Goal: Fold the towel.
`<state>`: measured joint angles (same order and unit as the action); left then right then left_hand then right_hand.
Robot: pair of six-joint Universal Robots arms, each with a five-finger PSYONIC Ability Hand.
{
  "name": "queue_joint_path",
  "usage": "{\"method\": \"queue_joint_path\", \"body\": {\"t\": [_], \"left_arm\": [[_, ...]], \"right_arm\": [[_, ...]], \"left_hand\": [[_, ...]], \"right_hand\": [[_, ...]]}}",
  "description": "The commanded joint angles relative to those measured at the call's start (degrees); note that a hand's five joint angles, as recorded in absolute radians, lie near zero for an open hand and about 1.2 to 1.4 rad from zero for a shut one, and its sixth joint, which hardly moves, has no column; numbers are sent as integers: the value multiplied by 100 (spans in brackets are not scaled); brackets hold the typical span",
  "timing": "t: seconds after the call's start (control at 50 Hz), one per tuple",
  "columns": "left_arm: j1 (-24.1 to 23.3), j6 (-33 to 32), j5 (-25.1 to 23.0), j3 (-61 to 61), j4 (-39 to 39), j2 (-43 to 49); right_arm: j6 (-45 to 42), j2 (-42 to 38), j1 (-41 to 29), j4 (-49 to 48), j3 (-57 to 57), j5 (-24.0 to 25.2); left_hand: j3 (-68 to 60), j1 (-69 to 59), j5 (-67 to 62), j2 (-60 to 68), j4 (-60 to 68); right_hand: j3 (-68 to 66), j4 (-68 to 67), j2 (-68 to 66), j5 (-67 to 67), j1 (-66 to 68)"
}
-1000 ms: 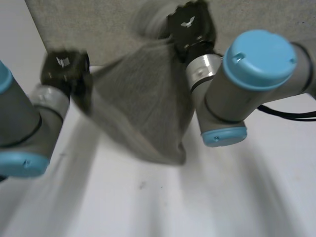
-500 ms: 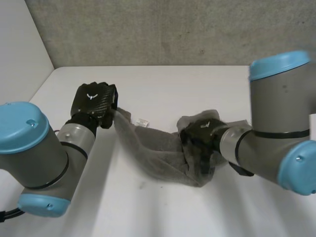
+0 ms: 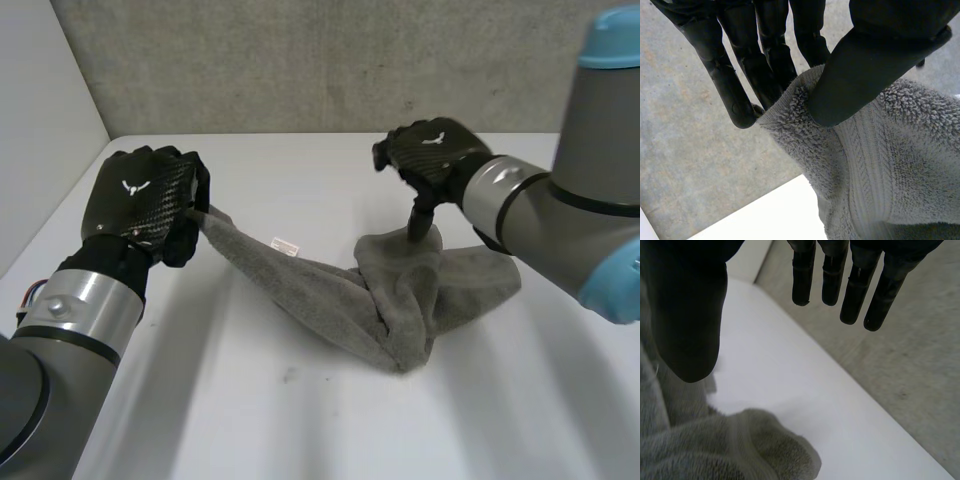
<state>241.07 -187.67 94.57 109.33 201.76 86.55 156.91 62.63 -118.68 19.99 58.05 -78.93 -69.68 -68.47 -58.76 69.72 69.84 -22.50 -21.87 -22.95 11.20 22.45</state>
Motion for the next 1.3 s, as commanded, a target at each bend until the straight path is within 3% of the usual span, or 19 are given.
{"method": "queue_joint_path", "body": {"t": [0.02, 0.16, 0.3, 0.34, 0.4, 0.42, 0.44, 0.56, 0.66, 0.72, 0.84, 0.88, 1.06, 1.08, 1.1, 1.12, 1.14, 1.16, 1.3], "left_arm": [[2, 3, 0, 115, 4, -139], [46, 3, 0, 141, 21, -130], [81, 3, 0, 115, 57, -104], [107, 3, 0, 80, 65, -86], [222, 3, -18, -44, 83, -33], [282, 3, -52, -157, 83, 2], [283, 3, -53, -158, 83, 2], [318, 3, -290, -1248, 215, 758], [318, 29, -220, -2759, 408, 1443], [309, 29, -229, -3744, 470, 1786], [310, 55, 148, -4806, 610, 2199], [309, 64, 246, -4781, 602, 2208], [231, 29, 202, -3008, 558, 2103], [230, 29, 141, -2727, 558, 2059], [230, 29, 141, -2724, 558, 2059], [230, 29, 80, -2489, 558, 1972], [230, 29, 79, -2487, 558, 1971], [230, 29, 9, -2252, 558, 1866], [222, 47, -114, -1495, 558, 1120]], "right_arm": [[-1418, -928, -173, 744, -778, 202], [-3014, -1594, -384, 867, -866, 123], [-3325, -1921, -401, 849, -866, 70], [-3325, -2009, -401, 849, -875, 26], [-3351, -2149, -410, 849, -980, -70], [-3369, -2176, -410, 814, -1093, -96], [-3325, -2202, -410, 727, -1390, -140], [-2789, -2193, -410, -65, -2764, -677], [-1079, -1791, -331, -1389, -3888, -1466], [-758, -1613, -313, -1524, -3854, -1591], [-460, -1042, -226, -1401, -2589, -1740], [-538, -622, -121, -1313, -1478, -1662], [-1479, -356, 29, -751, 646, -1257], [-1514, -348, 29, -742, 829, -1187], [-1514, -348, 29, -742, 830, -1186], [-1488, -330, 38, -759, 961, -1134], [-1488, -330, 38, -759, 962, -1134], [-1436, -321, 73, -803, 1049, -1108], [-767, -277, 117, -900, 971, -1046]], "left_hand": [[-1032, -1153, -1124, 1028, 1016], [-1032, -1153, -1124, 1028, 1016], [-1032, -1153, -1124, 1028, 1016], [-1032, -1153, -1124, 1028, 1016], [-1032, -1153, -1124, 1028, 1016], [-1032, -1153, -1124, 1028, 1016], [-1032, -1153, -1124, 1028, 1016], [-1032, -1153, -1124, 1028, 1016], [-1032, -1153, -1124, 1028, 1016], [-1032, -1153, -1124, 1028, 1016], [-1032, -1153, -1124, 1028, 1016], [-1032, -1153, -1124, 1028, 1016], [-1032, -1153, -1124, 1028, 1016], [-1032, -1153, -1124, 1028, 1016], [-1032, -1153, -1124, 1028, 1016], [-1032, -1153, -1124, 1028, 1016], [-1032, -1153, -1124, 1028, 1016], [-1032, -1153, -1124, 1028, 1016], [-1032, -1153, -1124, 1028, 1016]], "right_hand": [[351, 287, 395, -220, -345], [1108, 1045, 1152, -978, -1102], [435, 372, 479, -304, -429], [-188, -251, -143, 318, 193], [-2610, -2673, -2565, 2740, 2615], [-4159, -4222, -4114, 4289, 4164], [-5734, -5797, -5689, 5864, 5739], [-5750, -5813, -5705, 5880, 5755], [-5750, -5813, -5705, 5880, 5755], [-5750, -5813, -5705, 5880, 5755], [-5750, -5813, -5705, 5880, 5755], [-5750, -5813, -5705, 5880, 5755], [-5750, -5813, -5705, 5880, 5755], [-4307, -4370, -4262, 4437, 4312], [-4292, -4355, -4248, 4423, 4298], [-1778, -1841, -1733, 1908, 1783], [-1752, -1816, -1708, 1883, 1758], [-320, -383, -276, 450, 325], [1250, 1187, 1295, -1120, -1245]]}}
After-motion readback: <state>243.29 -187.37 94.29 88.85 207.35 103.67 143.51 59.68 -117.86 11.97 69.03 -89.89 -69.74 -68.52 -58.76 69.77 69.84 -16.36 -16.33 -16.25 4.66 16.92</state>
